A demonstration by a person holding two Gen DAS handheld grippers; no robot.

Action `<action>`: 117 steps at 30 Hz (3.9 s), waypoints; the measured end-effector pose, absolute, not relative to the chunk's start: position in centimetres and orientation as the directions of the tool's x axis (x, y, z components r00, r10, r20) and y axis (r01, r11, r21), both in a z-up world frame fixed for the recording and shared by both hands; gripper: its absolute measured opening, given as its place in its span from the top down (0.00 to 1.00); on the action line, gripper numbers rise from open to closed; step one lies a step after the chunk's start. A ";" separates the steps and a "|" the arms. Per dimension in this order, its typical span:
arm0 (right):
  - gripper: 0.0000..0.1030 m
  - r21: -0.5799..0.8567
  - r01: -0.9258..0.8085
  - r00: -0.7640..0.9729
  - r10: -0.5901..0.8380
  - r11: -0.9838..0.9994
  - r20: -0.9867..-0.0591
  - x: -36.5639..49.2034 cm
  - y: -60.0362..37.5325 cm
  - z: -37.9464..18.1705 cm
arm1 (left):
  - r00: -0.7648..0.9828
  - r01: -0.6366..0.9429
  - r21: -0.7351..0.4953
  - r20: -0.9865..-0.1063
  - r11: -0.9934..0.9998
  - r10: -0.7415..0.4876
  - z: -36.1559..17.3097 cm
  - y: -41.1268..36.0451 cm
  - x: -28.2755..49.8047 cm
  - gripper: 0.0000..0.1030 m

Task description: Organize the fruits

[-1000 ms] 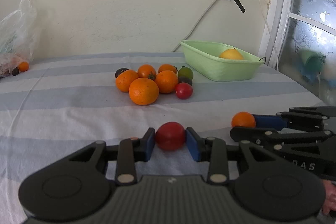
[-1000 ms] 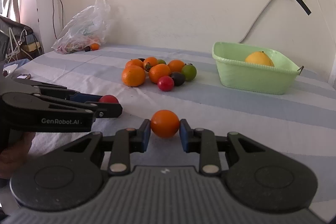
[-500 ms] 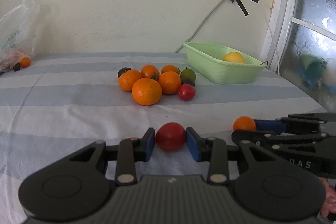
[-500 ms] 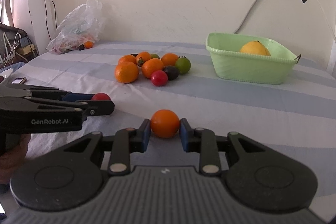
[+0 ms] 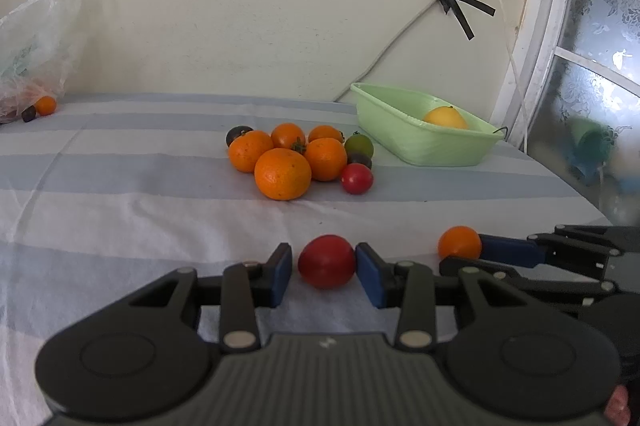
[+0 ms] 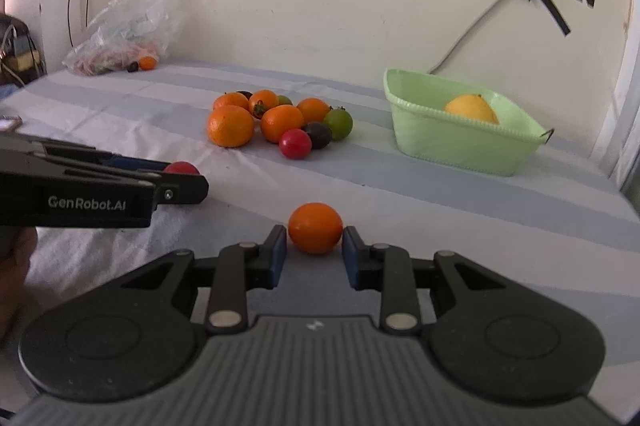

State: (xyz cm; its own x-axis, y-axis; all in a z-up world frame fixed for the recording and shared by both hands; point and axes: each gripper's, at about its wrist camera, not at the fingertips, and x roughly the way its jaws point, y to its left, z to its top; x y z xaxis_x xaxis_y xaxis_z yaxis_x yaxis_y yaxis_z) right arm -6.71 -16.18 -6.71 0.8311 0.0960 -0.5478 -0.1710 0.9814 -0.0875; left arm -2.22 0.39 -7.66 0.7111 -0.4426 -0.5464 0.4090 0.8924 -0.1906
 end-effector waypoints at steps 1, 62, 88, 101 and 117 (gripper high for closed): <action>0.68 -0.096 -0.168 0.834 0.089 0.981 -0.544 -6.7 -16.1 -6.8 | 0.711 0.409 -0.194 -0.546 0.892 -0.444 -7.7 0.4 -2.2 0.65; 0.71 0.036 -0.355 0.767 0.313 0.934 -0.560 -2.1 -20.2 -6.9 | 0.635 0.523 -0.207 -0.552 0.827 -0.540 -0.2 -9.4 10.1 0.69; 0.56 0.055 -0.110 0.961 0.120 0.992 -0.249 3.2 -26.4 -3.3 | 0.560 0.519 -0.322 -0.572 0.792 -0.600 0.2 -11.3 16.2 0.60; 0.61 0.118 -0.366 0.840 0.383 0.923 -0.384 1.3 -20.5 -4.2 | 0.707 0.327 -0.315 -0.544 0.891 -0.452 -2.8 4.1 5.7 0.62; 0.61 0.049 -0.466 0.720 0.411 0.883 -0.559 8.2 -16.2 -4.5 | 0.658 0.407 -0.239 -0.592 0.881 -0.465 -7.1 1.5 5.2 0.57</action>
State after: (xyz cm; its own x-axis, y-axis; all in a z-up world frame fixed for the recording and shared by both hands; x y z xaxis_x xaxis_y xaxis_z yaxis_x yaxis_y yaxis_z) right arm 8.19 -16.18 -4.53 0.7200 0.4110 -0.5592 -0.4661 0.8834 0.0491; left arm 5.17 1.53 -7.06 0.6581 -0.4647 -0.5924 0.4070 0.8815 -0.2394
